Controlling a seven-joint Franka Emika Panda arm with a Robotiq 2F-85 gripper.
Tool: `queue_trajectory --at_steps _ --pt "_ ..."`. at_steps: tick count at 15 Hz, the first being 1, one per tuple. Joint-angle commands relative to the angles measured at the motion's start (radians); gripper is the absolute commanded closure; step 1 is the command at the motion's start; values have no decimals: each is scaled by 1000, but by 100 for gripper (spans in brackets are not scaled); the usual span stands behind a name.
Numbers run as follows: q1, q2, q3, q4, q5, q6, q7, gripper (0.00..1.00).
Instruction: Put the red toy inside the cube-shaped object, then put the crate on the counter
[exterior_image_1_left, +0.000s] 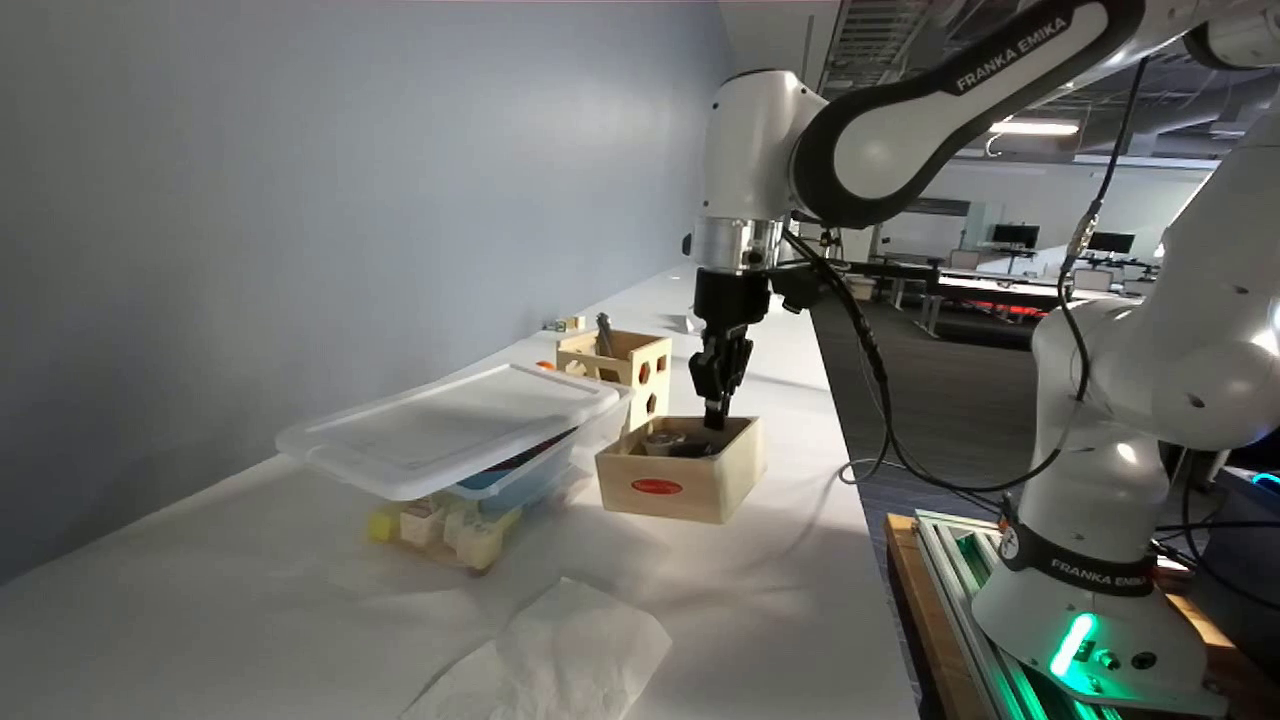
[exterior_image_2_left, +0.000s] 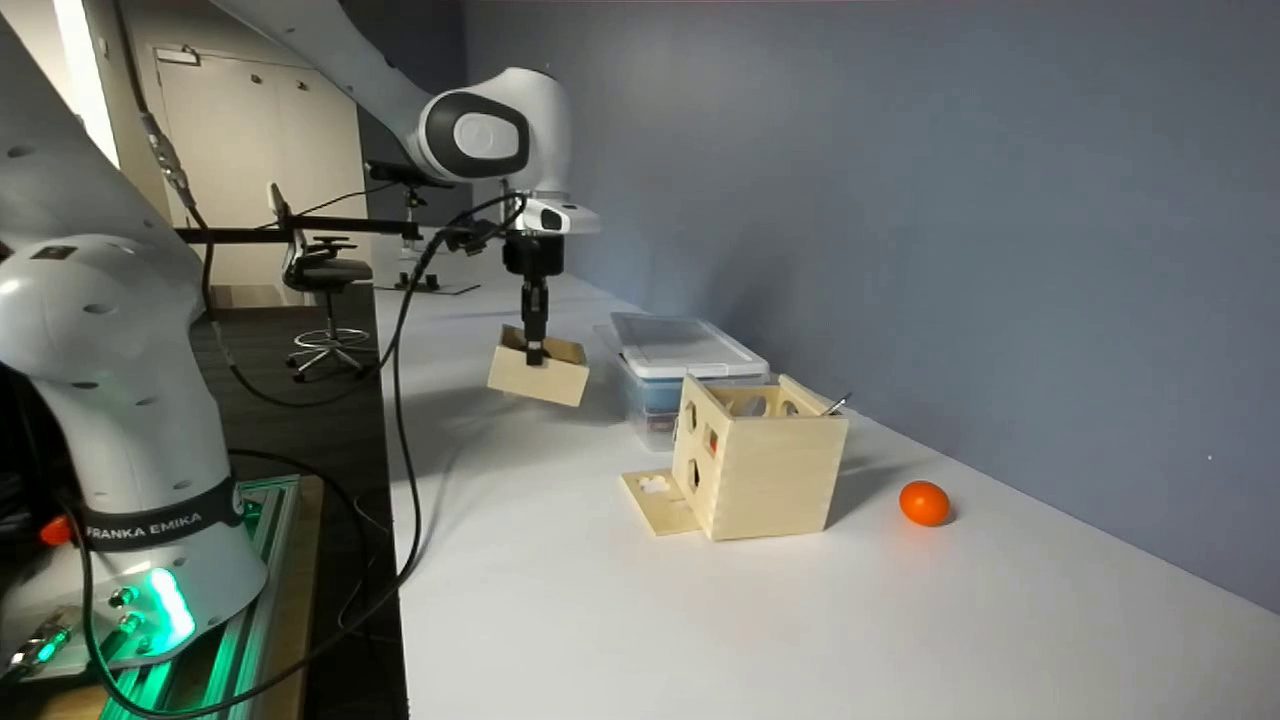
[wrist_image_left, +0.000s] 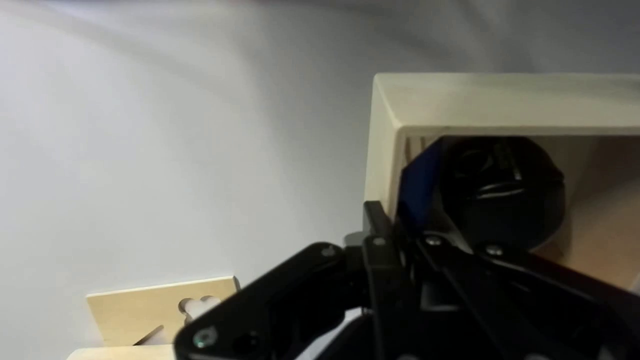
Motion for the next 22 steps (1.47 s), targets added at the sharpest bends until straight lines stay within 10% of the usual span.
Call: queue_trajectory --at_steps 1,9,22 --pt "-5 0 4 1 3 -1 -2 94" --pt "-21 -71 59 -139 -66 239 76 98" --pt "-75 -71 57 -164 -149 240 -6 98"
